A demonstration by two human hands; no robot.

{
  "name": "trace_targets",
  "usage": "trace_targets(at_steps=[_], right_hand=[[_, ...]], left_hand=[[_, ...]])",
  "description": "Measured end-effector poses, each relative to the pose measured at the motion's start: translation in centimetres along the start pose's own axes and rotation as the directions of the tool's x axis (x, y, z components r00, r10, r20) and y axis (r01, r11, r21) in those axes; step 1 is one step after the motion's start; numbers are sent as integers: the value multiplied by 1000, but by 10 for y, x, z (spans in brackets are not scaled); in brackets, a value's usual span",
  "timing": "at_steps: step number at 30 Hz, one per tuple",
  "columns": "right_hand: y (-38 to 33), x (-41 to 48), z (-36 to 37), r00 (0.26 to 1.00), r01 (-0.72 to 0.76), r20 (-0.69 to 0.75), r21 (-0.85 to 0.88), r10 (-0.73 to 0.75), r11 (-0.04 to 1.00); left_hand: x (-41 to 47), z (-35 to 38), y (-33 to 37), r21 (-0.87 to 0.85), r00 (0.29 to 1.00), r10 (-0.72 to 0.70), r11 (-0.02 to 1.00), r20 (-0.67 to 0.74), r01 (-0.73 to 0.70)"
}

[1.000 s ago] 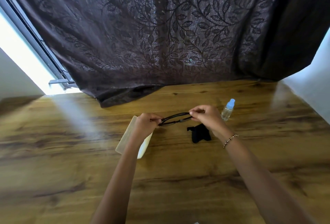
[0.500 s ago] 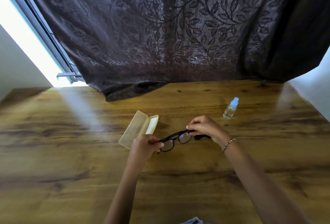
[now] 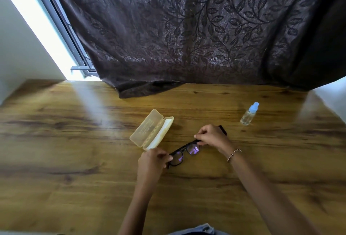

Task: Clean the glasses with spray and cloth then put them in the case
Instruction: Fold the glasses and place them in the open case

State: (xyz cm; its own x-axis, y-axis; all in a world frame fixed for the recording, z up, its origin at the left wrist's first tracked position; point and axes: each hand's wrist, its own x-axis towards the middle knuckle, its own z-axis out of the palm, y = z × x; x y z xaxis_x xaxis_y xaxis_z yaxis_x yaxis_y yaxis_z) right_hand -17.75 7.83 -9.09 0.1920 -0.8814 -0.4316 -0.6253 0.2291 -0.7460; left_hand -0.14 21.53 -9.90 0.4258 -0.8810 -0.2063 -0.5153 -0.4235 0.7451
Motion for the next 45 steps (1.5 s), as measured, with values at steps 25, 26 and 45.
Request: trace_targets(at_steps=[25,26,45], right_hand=[[-55,27,41,980,201,9,-11,-201,980],[-53,27,39,981,196,-2,-3,-196,981],[-12,10,-8,923,279,-193,-262,-334,924]], left_hand=[[51,-45,-34,-240,930,-162,967,-329,83],[57,-45,-31,-234,930,-153,969,-335,75],[124,-25,12,-95,960,90,988,-266,-119]])
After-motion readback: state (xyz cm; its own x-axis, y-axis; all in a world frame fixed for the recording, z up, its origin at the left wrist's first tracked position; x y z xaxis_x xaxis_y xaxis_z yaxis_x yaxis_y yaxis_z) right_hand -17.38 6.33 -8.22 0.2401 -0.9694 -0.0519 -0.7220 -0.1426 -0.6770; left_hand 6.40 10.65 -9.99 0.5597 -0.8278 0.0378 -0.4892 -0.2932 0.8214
